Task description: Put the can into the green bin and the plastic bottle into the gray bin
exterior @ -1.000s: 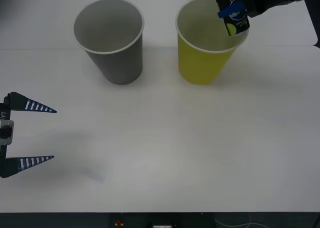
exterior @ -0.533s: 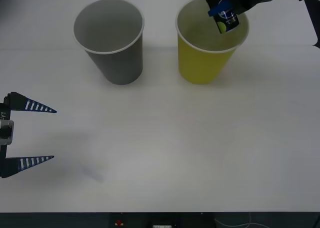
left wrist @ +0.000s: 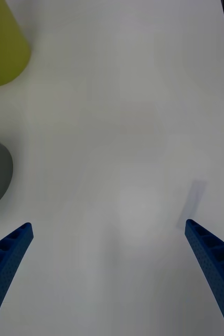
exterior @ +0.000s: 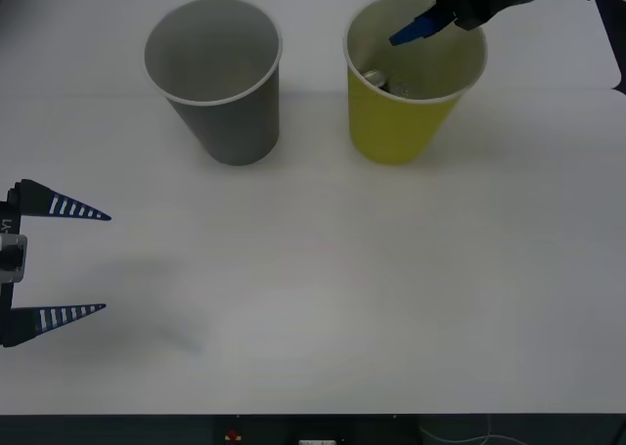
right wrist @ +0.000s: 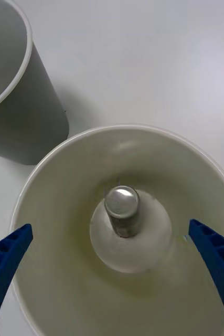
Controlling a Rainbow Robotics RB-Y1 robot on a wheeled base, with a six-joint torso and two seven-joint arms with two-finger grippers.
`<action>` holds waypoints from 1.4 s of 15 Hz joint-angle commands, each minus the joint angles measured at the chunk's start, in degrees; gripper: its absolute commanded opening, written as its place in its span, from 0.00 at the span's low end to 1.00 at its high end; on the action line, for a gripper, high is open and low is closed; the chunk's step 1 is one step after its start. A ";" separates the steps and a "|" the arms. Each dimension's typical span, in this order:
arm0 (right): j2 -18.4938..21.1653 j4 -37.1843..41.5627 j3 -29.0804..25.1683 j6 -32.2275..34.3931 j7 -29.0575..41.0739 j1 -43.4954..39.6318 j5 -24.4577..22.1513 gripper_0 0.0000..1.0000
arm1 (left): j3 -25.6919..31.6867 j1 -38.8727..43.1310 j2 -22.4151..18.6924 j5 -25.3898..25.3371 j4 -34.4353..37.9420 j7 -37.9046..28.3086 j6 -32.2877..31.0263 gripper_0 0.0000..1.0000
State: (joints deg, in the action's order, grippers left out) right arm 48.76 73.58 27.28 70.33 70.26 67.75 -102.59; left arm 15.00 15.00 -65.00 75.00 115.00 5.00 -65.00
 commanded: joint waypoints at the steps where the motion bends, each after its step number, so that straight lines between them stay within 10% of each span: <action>1: 2.57 0.34 -0.12 -0.02 -3.73 -0.51 5.64 1.00 | 0.00 0.00 0.00 0.00 0.00 0.00 0.00 1.00; 9: 12.32 23.36 -17.26 -0.55 -8.12 -22.40 13.73 1.00 | 0.00 0.00 0.00 0.00 0.00 0.00 0.00 1.00; 21: 16.89 42.08 -43.54 -0.72 -40.64 -63.79 28.67 1.00 | 0.00 0.00 0.00 0.00 0.00 0.00 0.00 1.00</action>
State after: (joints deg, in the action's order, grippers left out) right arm 65.60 115.40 -15.27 69.61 31.82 5.91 -74.90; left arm 15.00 15.00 -65.00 75.00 115.00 5.00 -65.00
